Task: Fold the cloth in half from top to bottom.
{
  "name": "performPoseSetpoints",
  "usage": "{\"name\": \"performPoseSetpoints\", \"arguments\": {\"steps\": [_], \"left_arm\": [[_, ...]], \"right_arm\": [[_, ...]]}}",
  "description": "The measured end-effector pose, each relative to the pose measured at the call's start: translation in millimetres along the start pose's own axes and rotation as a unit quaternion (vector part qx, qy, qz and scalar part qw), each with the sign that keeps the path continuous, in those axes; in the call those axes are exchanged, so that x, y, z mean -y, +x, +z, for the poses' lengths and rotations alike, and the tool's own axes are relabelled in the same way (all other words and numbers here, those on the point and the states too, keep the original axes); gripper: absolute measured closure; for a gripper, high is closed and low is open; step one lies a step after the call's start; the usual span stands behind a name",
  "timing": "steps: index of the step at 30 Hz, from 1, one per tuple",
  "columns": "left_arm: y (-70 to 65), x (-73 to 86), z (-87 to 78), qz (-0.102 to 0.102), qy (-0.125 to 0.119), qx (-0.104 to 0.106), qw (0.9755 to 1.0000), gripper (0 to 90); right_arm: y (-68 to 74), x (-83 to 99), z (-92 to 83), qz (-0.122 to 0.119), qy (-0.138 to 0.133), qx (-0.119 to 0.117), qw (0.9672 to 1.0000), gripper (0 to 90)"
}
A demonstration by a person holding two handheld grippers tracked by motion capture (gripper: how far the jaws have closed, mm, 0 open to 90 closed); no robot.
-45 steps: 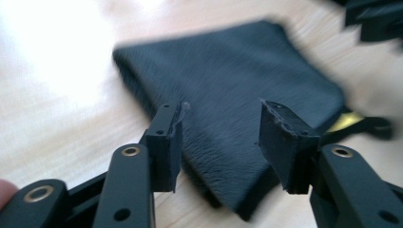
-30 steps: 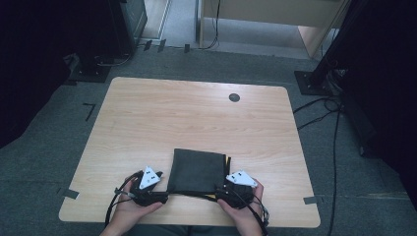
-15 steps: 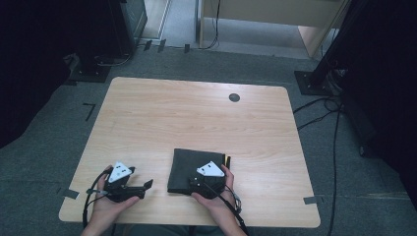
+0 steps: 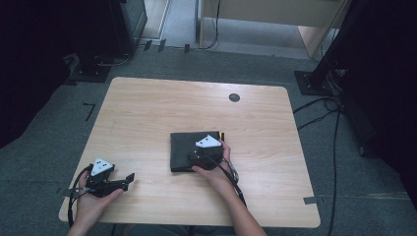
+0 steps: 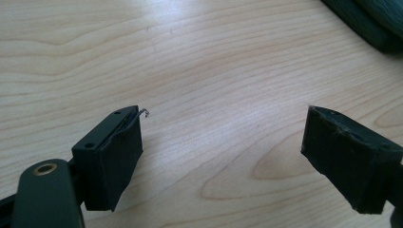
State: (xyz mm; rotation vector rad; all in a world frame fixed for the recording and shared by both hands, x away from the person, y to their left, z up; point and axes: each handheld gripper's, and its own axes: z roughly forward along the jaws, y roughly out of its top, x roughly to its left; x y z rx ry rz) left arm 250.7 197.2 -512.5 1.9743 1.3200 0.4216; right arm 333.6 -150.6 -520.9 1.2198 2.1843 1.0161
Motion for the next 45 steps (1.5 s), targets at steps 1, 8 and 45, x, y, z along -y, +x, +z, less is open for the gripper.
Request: {"name": "performPoseSetpoints", "arguments": {"steps": [1,8,45], "left_arm": [[0.4,0.2,0.2,-0.001,0.002,0.000,1.0000,14.0],[-6.8,2.0,3.5,0.024,0.004,-0.010,0.9997,13.8],[-14.2,1.7,8.2,0.048,0.008,-0.040,0.9980,13.4]], "right_arm": [[-1.8,-2.8,3.5,0.001,0.000,0.002,1.0000,18.2],[-16.9,-20.2,25.3,0.016,0.002,0.017,0.9997,16.9],[-118.6,109.3,-146.4,0.116,0.020,0.097,0.9882,14.0]]}}
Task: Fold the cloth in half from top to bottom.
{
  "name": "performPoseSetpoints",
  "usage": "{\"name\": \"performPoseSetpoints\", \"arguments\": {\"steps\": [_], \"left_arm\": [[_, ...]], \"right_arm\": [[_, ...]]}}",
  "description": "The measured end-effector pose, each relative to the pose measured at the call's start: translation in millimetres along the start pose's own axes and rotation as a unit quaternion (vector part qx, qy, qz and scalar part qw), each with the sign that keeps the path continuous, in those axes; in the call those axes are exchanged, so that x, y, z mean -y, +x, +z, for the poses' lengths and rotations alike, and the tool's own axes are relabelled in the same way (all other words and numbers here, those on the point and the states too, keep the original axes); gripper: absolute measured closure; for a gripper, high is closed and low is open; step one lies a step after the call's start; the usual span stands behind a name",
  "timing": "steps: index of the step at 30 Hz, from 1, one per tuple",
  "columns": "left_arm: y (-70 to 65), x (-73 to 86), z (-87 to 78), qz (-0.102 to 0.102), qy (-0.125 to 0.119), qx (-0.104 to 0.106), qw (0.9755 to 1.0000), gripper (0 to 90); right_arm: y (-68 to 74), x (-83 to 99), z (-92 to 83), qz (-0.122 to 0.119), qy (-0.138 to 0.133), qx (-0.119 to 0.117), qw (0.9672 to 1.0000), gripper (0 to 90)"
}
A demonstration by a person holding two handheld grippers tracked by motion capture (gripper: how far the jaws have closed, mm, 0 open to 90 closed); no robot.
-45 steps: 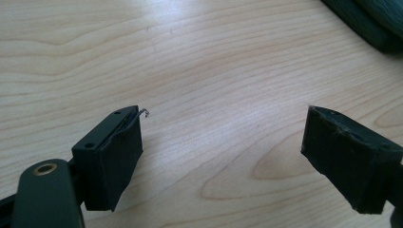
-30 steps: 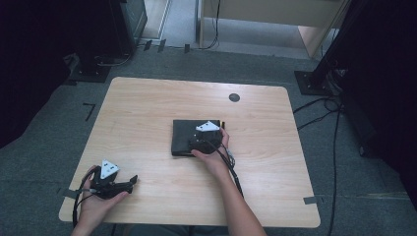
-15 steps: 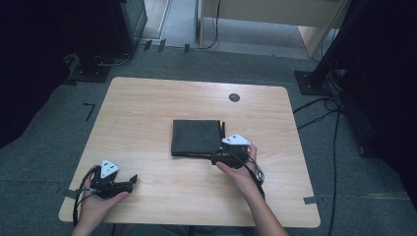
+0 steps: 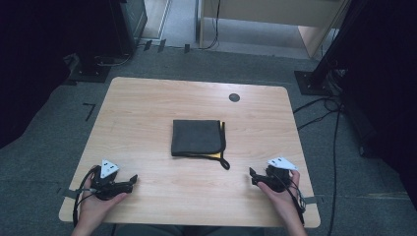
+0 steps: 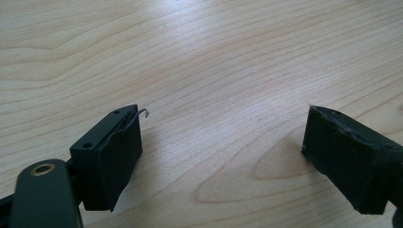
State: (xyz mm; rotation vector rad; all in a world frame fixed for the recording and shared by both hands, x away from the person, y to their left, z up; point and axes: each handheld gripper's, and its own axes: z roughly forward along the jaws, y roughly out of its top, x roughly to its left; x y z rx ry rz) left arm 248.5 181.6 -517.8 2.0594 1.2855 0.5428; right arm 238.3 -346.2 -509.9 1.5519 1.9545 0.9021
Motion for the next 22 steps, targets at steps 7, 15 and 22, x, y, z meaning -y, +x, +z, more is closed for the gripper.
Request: {"name": "performPoseSetpoints", "arguments": {"steps": [7,15,22], "left_arm": [[-1.9,-0.7,0.8,-0.007,0.000,-0.007,1.0000,13.0],[-1.9,-0.7,0.8,-0.006,0.001,-0.007,1.0000,13.0],[-2.0,-0.7,0.8,-0.007,0.000,-0.007,1.0000,12.9]], "right_arm": [[-33.0,25.8,-17.8,0.016,0.012,0.026,0.9994,14.0],[-30.8,38.2,-21.3,0.015,0.012,0.019,0.9996,10.2],[-28.2,38.7,-21.4,0.010,0.013,0.012,0.9998,9.4]]}}
